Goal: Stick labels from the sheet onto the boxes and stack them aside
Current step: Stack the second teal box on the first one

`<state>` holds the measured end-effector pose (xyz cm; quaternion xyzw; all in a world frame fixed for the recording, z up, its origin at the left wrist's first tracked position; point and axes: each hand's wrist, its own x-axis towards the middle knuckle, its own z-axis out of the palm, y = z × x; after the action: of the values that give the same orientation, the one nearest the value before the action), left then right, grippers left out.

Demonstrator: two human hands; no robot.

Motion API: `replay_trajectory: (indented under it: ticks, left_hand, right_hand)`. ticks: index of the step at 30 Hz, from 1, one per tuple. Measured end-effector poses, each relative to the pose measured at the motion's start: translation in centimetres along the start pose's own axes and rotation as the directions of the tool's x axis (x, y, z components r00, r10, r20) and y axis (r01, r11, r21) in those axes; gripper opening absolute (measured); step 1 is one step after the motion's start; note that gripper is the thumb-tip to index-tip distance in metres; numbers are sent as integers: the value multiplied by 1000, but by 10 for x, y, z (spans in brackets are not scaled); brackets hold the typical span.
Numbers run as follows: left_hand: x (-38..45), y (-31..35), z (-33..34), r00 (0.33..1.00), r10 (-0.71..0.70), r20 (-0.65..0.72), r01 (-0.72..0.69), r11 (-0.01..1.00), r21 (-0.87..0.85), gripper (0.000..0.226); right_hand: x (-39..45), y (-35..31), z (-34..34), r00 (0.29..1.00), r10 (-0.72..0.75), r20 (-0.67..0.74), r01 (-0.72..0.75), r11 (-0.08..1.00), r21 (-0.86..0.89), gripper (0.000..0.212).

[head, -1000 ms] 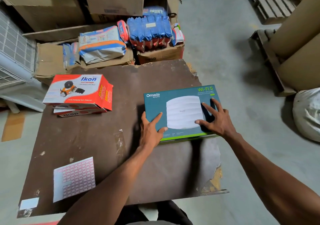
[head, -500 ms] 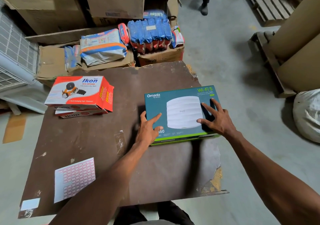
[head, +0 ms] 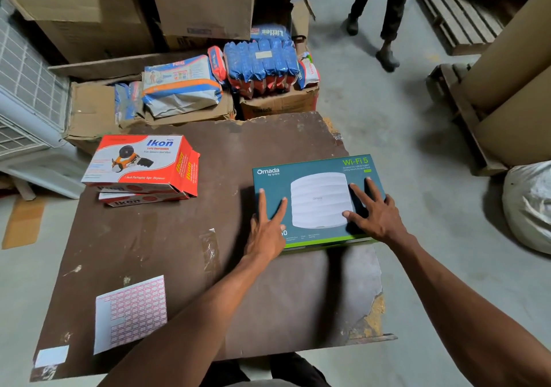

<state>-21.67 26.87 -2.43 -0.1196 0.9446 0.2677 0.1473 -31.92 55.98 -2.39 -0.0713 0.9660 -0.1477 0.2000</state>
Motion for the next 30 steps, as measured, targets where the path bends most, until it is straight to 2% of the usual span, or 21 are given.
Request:
replay_trajectory:
  ticks: [3,6,10,13,15,17,19,23,27,30]
  left_hand:
    - [4,2,9,999,28,35,-30,999,42,77]
    - [5,0,5,996,-21,83,24,999,-35,65]
    - [2,-3,-2,993,-8,117,14,998,-55,72]
    - [9,-4,-11,976,-18,219,39,995,-94,78]
    - [9,-6,-21,972,-13,236,43,991,-124,79]
    - [3,-12,-33,986,11,164,22,980,-195,77]
    - [-7,-21,-47,997,58,49,-41,954,-296,73]
    - [-39,-51,-76,987,109,-116,-145,916,-375,64]
    - [-76,-98,-101,958,112,-262,-204,912,-356,61]
    - [-97,-140,-116,945,59,-322,-174,924,-342,60]
  right_hand:
    - [-5,-11,0,998,66,26,-65,997,-30,85]
    - [-6,-23,-1,992,120,45,-118,992,-37,88]
    - [-6,-27,-1,990,135,46,-132,990,-57,89]
    - [-4,-30,-5,987,151,58,-148,987,-64,88]
    - [-4,-39,-7,980,189,69,-186,981,-48,84]
    - [-9,-57,-7,972,235,21,-235,972,-5,81]
    - [-19,-83,-4,969,231,-91,-224,971,82,78]
    - [-46,-152,14,942,150,-301,-29,928,370,70]
    - [-81,-241,39,953,85,-292,102,815,570,44]
    - [-100,-303,71,976,7,-218,129,787,604,40]
